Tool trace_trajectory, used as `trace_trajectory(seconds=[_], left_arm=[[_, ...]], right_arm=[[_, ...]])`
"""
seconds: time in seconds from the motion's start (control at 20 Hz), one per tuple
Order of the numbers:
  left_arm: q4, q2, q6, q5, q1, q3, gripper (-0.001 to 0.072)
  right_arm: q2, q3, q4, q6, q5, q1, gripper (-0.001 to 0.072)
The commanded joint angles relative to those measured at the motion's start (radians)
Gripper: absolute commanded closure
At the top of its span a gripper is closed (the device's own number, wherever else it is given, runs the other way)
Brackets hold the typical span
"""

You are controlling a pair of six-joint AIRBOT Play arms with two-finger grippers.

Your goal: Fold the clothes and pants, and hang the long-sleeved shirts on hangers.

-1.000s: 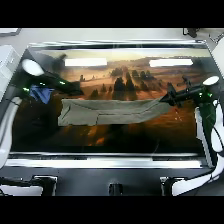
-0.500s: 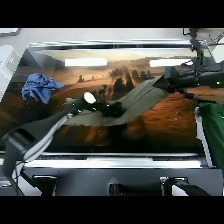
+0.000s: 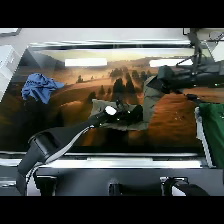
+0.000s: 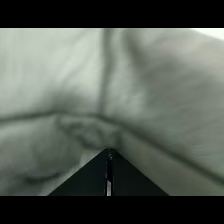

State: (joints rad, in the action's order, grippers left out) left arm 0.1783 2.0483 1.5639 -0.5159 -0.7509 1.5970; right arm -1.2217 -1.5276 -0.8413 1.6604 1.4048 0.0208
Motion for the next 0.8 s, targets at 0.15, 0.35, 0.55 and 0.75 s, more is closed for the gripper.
trace_trajectory(seconds=[0.15, 0.35, 0.55, 0.75], left_arm=[[0.7, -0.21, 0.069, -0.369, 0.363, 0.016, 0.0692], [0.835, -0.47, 0.035, -0.525, 0.647, 0.016, 0.0689], [0.836, -0.7, -0.024, -0.613, 0.791, 0.016, 0.0688], [0.837, -0.836, -0.039, -0.637, 0.803, 0.016, 0.0688]], right_arm=[[-0.163, -0.001, 0.134, -0.073, -0.165, 0.156, 0.0677], [-0.33, -0.001, 0.164, -0.053, -0.327, 0.325, 0.0676], [-0.565, -0.001, 0.294, -0.049, -0.485, 0.486, 0.0675], [-0.673, -0.001, 0.487, -0.083, -0.604, 0.537, 0.0005]])
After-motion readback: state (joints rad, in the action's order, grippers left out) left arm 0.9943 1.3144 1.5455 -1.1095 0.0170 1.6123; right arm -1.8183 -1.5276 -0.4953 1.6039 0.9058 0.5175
